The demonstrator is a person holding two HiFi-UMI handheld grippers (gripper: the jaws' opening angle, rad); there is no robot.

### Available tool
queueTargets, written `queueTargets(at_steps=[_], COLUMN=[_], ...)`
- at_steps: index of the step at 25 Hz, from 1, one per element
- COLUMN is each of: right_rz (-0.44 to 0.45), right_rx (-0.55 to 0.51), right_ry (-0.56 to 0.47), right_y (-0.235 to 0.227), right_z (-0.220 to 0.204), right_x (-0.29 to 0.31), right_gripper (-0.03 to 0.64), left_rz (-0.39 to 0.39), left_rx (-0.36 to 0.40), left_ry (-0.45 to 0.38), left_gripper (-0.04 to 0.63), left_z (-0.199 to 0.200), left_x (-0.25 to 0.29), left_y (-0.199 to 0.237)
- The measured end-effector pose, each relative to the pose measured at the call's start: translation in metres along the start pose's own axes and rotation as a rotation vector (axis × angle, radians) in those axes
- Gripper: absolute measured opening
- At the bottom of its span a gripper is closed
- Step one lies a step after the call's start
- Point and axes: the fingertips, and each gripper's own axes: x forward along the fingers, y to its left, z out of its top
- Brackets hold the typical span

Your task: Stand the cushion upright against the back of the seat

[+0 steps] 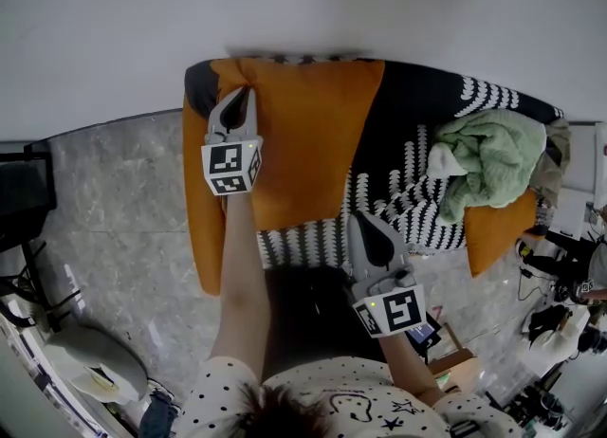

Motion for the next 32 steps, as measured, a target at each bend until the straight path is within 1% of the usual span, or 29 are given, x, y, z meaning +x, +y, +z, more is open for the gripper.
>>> queueTargets(at_steps=[5, 8, 14, 17, 20, 21, 23, 26, 29, 32], right_rz=[-0.007, -0.009, -0.013, -0.006, 0.002, 0.005, 0.008, 0.011, 0.011, 0.003], right_rx=[0.003, -0.003, -0.011, -0.017, -0.022, -0.024, -0.033, -0.049, -0.064, -0.073], right_ry=[-0.001, -0.004, -0.013, -0.016, -0.023, -0.028, -0.039, -0.043, -0.045, -0.048], right_y=[-0.002, -0.002, -0.003, -0.002, 0.002, 0.003, 0.005, 0.005, 0.006, 0.003], right_z=[0.003, 0.006, 0.01, 0.012, 0.016, 0.019, 0.025, 0.03, 0.034, 0.037], right_x=[0.002, 0.002, -0.005, -0.008, -0.01, -0.012, -0.015, -0.021, -0.024, -0.025], right_gripper=[-0.002, -0.002, -0.002, -0.002, -0.002, -0.002, -0.002, -0.002, -0.002, -0.002], left_rz=[-0.001, 0.002, 0.019, 0.028, 0.04, 0.044, 0.051, 0.057, 0.057, 0.059], left_rx=[0.0, -0.002, -0.005, -0.009, -0.019, -0.019, -0.007, 0.025, 0.056, 0.069], left_ry=[0.045, 0.053, 0.027, 0.016, 0.0, -0.009, -0.033, -0.072, -0.096, -0.114], left_gripper=[0.018, 0.018, 0.032, 0.058, 0.1, 0.101, 0.094, 0.028, 0.004, 0.0], left_z=[-0.013, -0.014, -0.004, 0.003, 0.014, 0.02, 0.035, 0.063, 0.09, 0.112], left_x=[0.008, 0.008, 0.0, -0.006, -0.021, -0.029, -0.049, -0.086, -0.119, -0.143], left_y=[0.002, 0.004, 0.002, 0.001, 0.0, -0.002, -0.01, -0.028, -0.044, -0.056])
